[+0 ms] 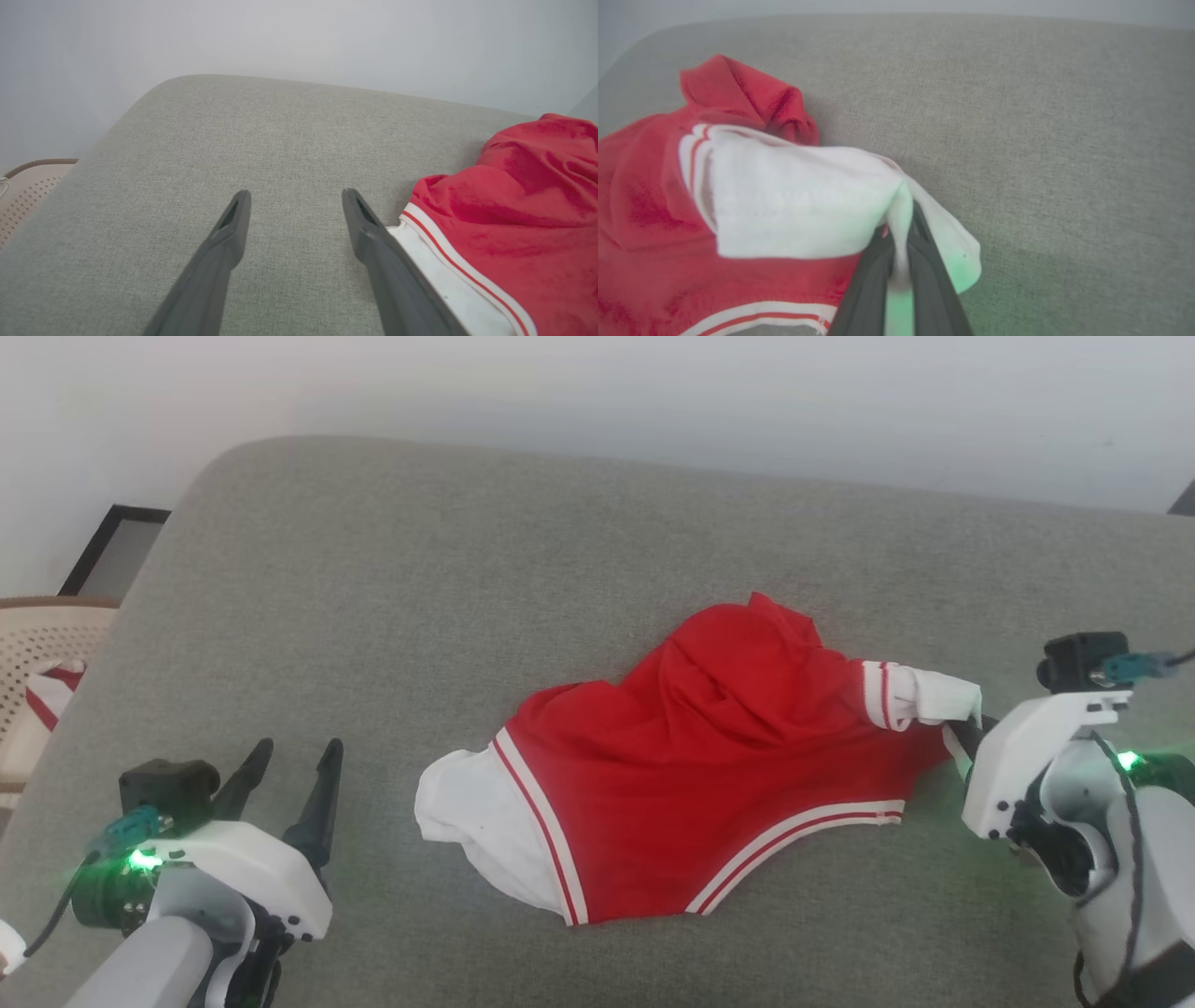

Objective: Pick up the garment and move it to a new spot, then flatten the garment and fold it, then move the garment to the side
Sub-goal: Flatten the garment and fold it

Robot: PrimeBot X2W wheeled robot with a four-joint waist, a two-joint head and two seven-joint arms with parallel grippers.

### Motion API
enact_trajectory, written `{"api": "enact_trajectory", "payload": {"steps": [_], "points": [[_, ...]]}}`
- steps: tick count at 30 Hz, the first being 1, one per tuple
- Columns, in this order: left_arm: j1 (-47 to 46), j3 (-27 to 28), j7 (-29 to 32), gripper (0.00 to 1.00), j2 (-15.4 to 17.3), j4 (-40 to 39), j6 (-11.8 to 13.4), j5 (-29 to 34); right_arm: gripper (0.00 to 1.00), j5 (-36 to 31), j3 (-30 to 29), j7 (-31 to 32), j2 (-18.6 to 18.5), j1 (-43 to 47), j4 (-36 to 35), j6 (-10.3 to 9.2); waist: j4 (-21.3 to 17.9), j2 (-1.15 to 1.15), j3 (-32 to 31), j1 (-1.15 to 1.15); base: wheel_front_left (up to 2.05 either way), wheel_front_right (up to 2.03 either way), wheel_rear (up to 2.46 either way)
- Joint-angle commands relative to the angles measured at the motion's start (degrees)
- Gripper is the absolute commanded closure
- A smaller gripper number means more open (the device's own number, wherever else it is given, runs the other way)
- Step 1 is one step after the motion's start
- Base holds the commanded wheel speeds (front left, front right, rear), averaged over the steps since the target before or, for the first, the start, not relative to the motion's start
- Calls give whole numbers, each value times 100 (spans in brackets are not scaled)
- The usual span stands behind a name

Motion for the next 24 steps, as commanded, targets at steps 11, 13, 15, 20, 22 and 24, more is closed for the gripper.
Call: {"api": "enact_trajectory", "payload": {"steps": [11,13,15,20,22,24], "points": [[-312,-132,-49,0,-137,238,-178,116,0,-191,520,-471,84,-1059,1561,0,115,0,118,0,0,0,0],[-335,-144,-70,0,-144,275,-204,115,0,-118,656,-601,9,-1123,1547,0,92,0,103,0,0,0,0],[-331,-140,-91,0,-126,303,-228,107,0,12,774,-719,-39,-1161,1477,0,45,0,78,0,0,0,0],[-287,-146,-89,0,-85,332,-255,80,0,163,901,-1155,-272,-1088,1158,0,-85,0,9,0,0,0,0],[-276,-159,-59,0,-56,325,-266,74,0,196,885,-1354,-354,-1009,1016,0,-144,0,-20,0,0,0,0],[-263,-179,-20,0,-31,310,-285,65,0,236,867,-1536,-400,-923,849,0,-203,0,-44,0,0,0,0]]}}
